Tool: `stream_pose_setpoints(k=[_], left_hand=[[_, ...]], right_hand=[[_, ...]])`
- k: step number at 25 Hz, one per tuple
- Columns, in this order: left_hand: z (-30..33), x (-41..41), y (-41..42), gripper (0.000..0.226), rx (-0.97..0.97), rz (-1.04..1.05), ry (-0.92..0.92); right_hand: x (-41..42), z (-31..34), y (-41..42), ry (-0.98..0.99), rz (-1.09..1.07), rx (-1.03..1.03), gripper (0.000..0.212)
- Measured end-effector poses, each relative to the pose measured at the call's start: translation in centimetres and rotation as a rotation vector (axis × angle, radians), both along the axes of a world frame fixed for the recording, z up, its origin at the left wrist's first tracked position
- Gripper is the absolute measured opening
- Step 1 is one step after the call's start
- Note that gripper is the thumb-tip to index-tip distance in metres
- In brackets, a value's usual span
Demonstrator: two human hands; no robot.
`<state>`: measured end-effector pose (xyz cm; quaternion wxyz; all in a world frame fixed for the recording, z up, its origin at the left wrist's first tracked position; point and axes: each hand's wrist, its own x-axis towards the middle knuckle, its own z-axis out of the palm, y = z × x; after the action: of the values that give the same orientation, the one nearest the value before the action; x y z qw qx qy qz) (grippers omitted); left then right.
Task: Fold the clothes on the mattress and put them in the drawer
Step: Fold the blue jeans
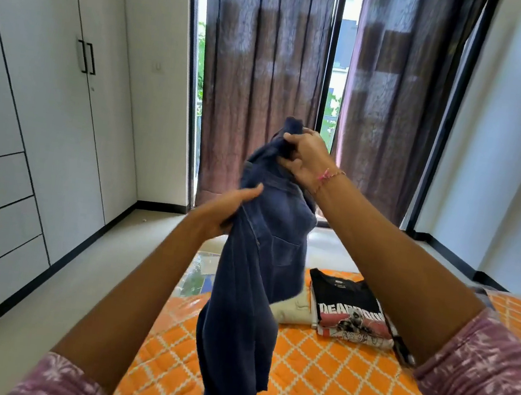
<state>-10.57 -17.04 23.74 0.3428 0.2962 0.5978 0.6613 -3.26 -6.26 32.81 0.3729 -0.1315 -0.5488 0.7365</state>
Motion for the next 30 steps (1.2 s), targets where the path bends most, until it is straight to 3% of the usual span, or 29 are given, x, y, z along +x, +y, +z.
stream_pose_setpoints(k=[2, 4, 5, 6, 7, 9, 11, 13, 15, 18, 20, 22, 23, 25, 27, 29, 30], left_hand=[[0.1, -0.8, -1.9, 0.033, 0.127, -0.096, -0.166], [-0.3, -1.4, -3.2, 0.035, 0.192, -0.109, -0.192], [-0.6, -1.4, -3.6, 0.036, 0.216, -0.107, -0.203], [-0.8, -1.4, -3.8, 0.035, 0.231, -0.093, -0.206], [-1.0, -1.3, -3.8, 0.035, 0.240, -0.074, -0.204], [-1.1, -1.2, -4.2, 0.041, 0.292, -0.055, -0.204], [-1.3, -1.6, -4.9, 0.048, 0.411, -0.038, -0.228], [-1.1, -2.4, -5.9, 0.051, 0.493, 0.009, -0.215], [-0.1, -3.6, -6.7, 0.048, 0.455, 0.060, -0.155], [2.4, -5.9, -8.1, 0.022, 0.072, 0.212, 0.011], [3.5, -7.6, -8.6, 0.016, 0.102, 0.291, 0.015], [3.6, -7.7, -7.7, 0.020, 0.418, 0.335, -0.192], [3.1, -7.2, -6.5, 0.028, 0.469, 0.341, -0.267], [1.2, -5.5, -4.6, 0.033, 0.190, 0.338, -0.231], [0.2, -4.4, -4.0, 0.015, -0.065, 0.302, -0.238], [0.7, -4.8, -4.2, 0.016, -0.022, 0.322, -0.275], [1.5, -5.6, -3.9, 0.020, 0.115, 0.365, -0.259]], right_hand=[[1.8, -2.9, 0.8, -0.024, -0.044, 0.214, 0.022], [4.8, -8.6, 1.7, -0.050, -0.410, 0.315, 0.004], [6.1, -12.1, 1.6, -0.124, -0.535, 0.296, 0.018], [7.0, -15.3, 1.1, -0.232, -0.525, 0.196, 0.036], [7.4, -18.3, 0.7, -0.318, -0.365, 0.011, 0.054], [7.3, -22.7, 0.4, -0.231, 0.183, -0.383, 0.074], [7.2, -24.0, 0.3, -0.038, 0.446, -0.571, 0.067], [6.3, -23.2, 0.7, 0.025, 0.407, -0.525, 0.041], [5.2, -20.7, 1.4, 0.004, 0.291, -0.318, 0.024], [4.2, -14.0, 3.4, -0.073, 0.122, -0.035, 0.024], [3.3, -8.7, 4.3, -0.078, 0.044, 0.096, 0.029], [2.1, -4.4, 4.6, -0.008, 0.049, 0.063, 0.024], [1.5, -2.9, 4.2, 0.023, 0.077, 0.017, 0.020], [0.4, -1.4, 3.0, -0.031, 0.056, 0.026, 0.016], [0.2, -1.0, 2.7, -0.167, -0.074, 0.096, 0.015], [1.0, -0.7, 3.2, -0.224, -0.172, 0.082, 0.011], [1.5, -0.4, 3.7, -0.170, -0.150, 0.040, 0.012]])
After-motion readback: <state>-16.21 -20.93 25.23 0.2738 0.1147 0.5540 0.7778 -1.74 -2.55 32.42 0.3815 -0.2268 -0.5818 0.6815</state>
